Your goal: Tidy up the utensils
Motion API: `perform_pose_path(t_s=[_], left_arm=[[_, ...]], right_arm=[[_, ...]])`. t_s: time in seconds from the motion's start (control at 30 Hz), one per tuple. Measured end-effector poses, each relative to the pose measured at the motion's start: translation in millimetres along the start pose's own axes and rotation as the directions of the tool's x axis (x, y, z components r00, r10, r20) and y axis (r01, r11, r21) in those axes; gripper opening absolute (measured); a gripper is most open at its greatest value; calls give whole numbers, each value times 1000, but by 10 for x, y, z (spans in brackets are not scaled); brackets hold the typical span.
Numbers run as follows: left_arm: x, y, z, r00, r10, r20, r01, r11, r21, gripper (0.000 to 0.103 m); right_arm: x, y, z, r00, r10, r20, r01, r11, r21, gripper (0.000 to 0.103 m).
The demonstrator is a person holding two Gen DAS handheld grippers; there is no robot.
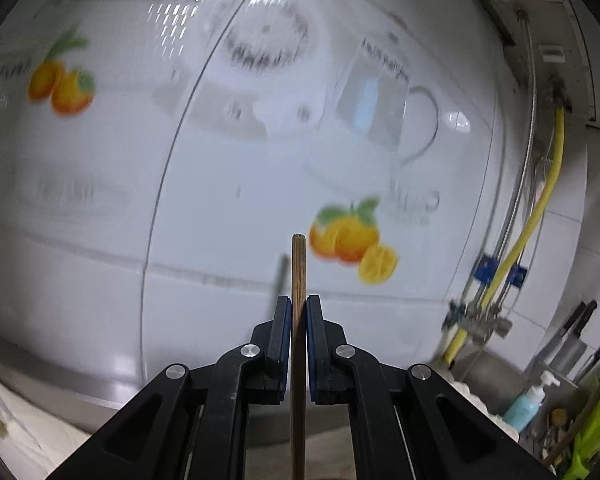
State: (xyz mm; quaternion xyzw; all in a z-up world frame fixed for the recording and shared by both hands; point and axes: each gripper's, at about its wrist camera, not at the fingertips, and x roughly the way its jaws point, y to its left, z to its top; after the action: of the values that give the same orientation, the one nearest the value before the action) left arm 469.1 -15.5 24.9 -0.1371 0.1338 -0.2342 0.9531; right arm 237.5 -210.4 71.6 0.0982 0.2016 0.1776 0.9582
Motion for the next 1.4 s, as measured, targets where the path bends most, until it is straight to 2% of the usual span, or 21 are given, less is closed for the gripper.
perform_pose_path(t_s=[0.37,0.43,0.63,0.8,1.07,1.13,1.17,1.2,1.27,1.4], left_arm=[[-269,14,-207,998,18,-57,-15,999,41,7],[-319,51,-208,997,23,-79,-20,999,44,7],[-364,80,-200,986,36,-162,-31,999,32,7],[-422,42,-183,976,59,-209,-45,996,72,9],[-497,69,-115,954,57,-293,-44,998,51,13],[-540,64,-97,953,59,-296,-47,998,47,18],[-581,57,-90,952,64,-301,-51,997,49,30],[-609,48,-78,951,69,-302,-56,997,51,46],[-712,15,-52,953,71,-295,-57,997,57,49],[-905,-74,-13,951,87,-297,-63,994,88,49]], right_arm=[[160,91,188,997,-2,71,3,1000,-9,9],[184,114,198,996,-30,88,32,999,-29,9],[512,23,8,999,-53,-4,53,999,-9,9],[713,-88,-168,991,-59,-116,63,998,30,9],[838,-127,-259,979,-66,-194,75,996,41,10],[816,-124,-264,976,-75,-203,83,996,32,12],[799,-126,-262,976,-77,-205,84,996,29,18],[784,-121,-256,976,-73,-206,81,996,28,29],[723,-103,-251,978,-73,-193,79,997,22,43],[567,-68,-280,977,-83,-198,84,996,-5,43]])
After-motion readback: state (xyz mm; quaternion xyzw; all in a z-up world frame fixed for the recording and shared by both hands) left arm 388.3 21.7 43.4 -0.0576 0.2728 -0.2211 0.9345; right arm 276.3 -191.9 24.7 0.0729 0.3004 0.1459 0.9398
